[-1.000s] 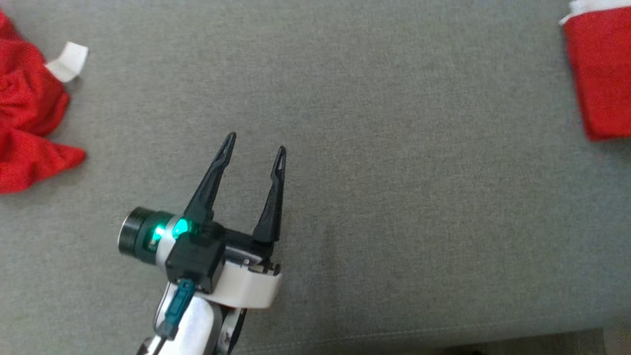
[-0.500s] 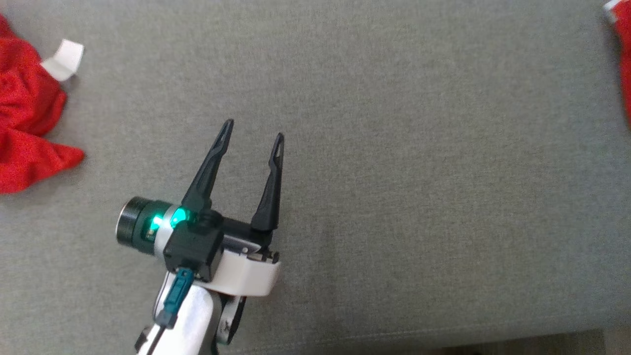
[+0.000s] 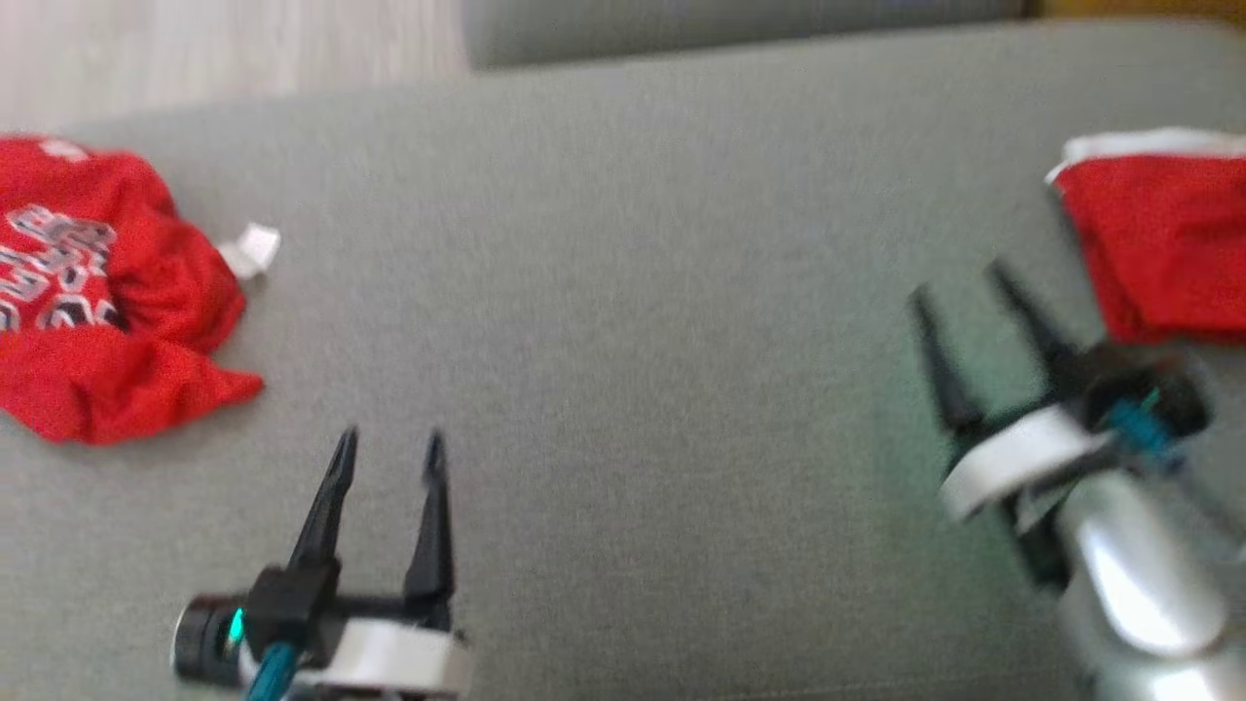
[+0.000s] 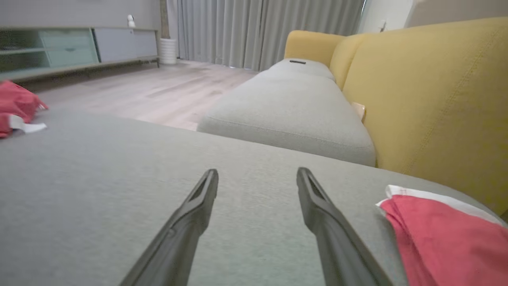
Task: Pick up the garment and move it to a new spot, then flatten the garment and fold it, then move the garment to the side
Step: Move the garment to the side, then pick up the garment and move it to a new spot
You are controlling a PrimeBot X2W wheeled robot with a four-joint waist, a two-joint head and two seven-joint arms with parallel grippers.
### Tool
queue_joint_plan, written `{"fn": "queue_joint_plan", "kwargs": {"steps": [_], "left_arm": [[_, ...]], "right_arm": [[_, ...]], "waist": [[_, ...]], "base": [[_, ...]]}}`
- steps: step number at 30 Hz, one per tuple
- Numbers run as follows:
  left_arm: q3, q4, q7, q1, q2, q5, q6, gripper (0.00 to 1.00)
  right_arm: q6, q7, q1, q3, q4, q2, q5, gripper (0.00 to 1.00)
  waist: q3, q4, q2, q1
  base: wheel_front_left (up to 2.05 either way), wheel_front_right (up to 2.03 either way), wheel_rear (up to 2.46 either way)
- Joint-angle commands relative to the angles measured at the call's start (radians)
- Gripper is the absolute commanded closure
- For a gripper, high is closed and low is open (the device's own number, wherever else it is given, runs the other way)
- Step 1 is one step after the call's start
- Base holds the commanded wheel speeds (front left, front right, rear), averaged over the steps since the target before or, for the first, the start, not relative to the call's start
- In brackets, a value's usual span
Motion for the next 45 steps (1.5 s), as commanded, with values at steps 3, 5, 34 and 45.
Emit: {"fn": "queue_joint_plan", "kwargs": {"steps": [3,5,34,45], "left_arm": [[0.075,-0.014,-0.005,0.041,-0.012,-0.009,-0.009,0.00],[0.093,-0.009,-0.005,0.063,-0.017,-0.007,-0.018,0.00],[0.177,0.016,-0.005,0.099,-0.039,0.040,-0.074,0.00],[0.174,0.039,-0.005,0.118,-0.040,0.015,-0.080,0.00]], "right_arm": [[0.002,-0.013,0.094,0.020,-0.099,0.038,0.009,0.00],[0.002,-0.013,0.146,0.008,-0.140,0.056,0.015,0.00],[0.002,-0.014,0.387,-0.073,-0.270,0.143,0.027,0.00],[0.002,-0.014,0.393,-0.066,-0.268,0.139,0.043,0.00]], "waist": [[-0.138,0.001,0.0000,0.0000],[-0.159,0.006,0.0000,0.0000],[-0.205,-0.028,0.0000,0.0000],[-0.215,-0.020,0.0000,0.0000]], "base": [[0.00,0.00,0.00],[0.00,0.00,0.00],[0.00,0.00,0.00],[0.00,0.00,0.00]]}}
